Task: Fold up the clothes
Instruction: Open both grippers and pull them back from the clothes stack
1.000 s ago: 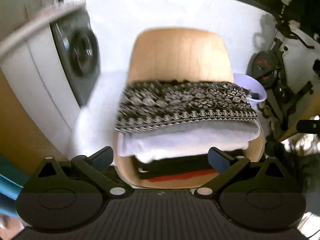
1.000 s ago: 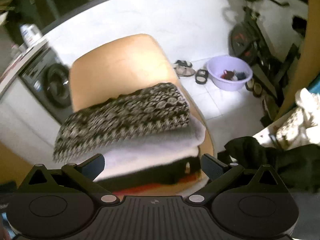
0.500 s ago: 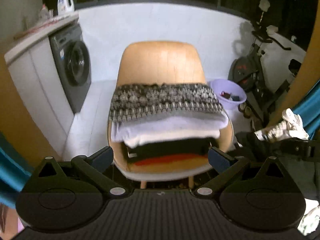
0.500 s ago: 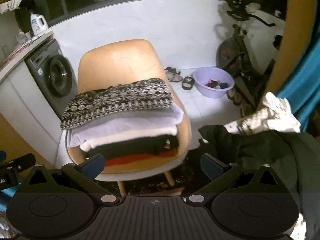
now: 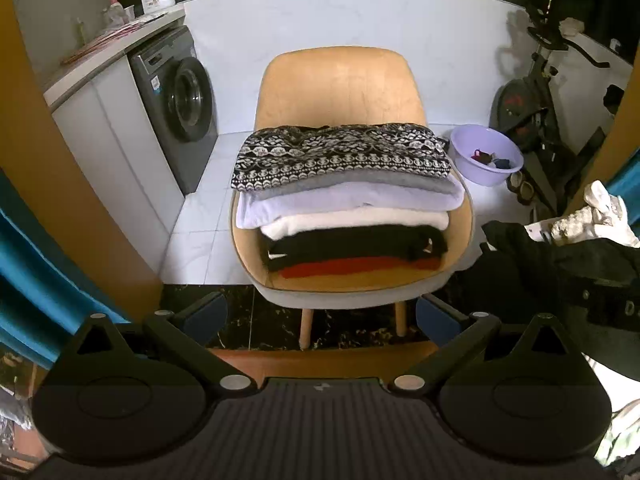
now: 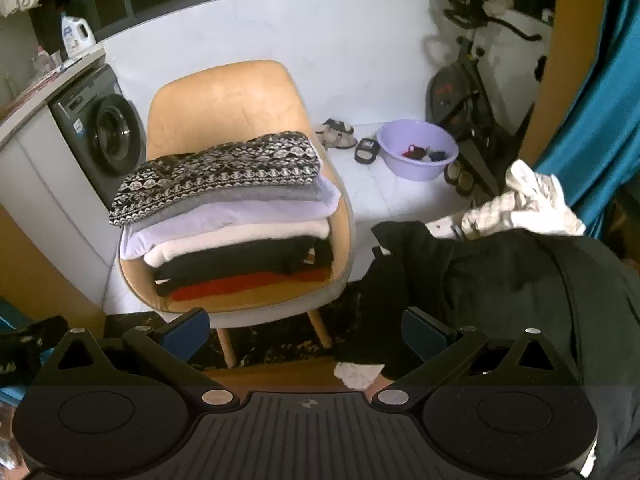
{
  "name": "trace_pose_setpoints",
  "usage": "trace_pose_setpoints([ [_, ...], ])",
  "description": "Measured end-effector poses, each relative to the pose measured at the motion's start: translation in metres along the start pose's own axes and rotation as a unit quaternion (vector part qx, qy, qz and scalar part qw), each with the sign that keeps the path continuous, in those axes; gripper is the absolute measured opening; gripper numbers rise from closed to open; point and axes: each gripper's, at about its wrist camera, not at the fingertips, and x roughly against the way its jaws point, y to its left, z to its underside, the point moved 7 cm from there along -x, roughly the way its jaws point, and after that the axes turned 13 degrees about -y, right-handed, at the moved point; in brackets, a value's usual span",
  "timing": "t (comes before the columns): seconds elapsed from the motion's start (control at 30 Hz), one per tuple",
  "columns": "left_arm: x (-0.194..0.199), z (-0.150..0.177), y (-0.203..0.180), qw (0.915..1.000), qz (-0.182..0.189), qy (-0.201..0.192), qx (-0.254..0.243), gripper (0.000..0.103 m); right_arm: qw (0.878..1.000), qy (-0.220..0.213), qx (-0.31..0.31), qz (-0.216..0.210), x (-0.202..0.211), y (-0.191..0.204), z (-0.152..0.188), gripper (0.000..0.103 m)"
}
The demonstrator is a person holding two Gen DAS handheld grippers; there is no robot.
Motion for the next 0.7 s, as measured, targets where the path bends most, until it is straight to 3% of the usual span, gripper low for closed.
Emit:
trace_pose_setpoints([
  [0.2, 0.004, 0.011, -0.003, 0.9989, -0.009, 0.026, 0.039, 0.103, 0.999, 0.029, 0.015, -0.027, -0.002, -0.006, 0.008, 0.102],
  [0.7, 0.011, 0.018, -0.027, 0.9974, -0.008, 0.042, 0.059, 0.103, 0.998, 0.025, 0.037, -0.045, 0.003, -0.021, 0.001, 0.102],
])
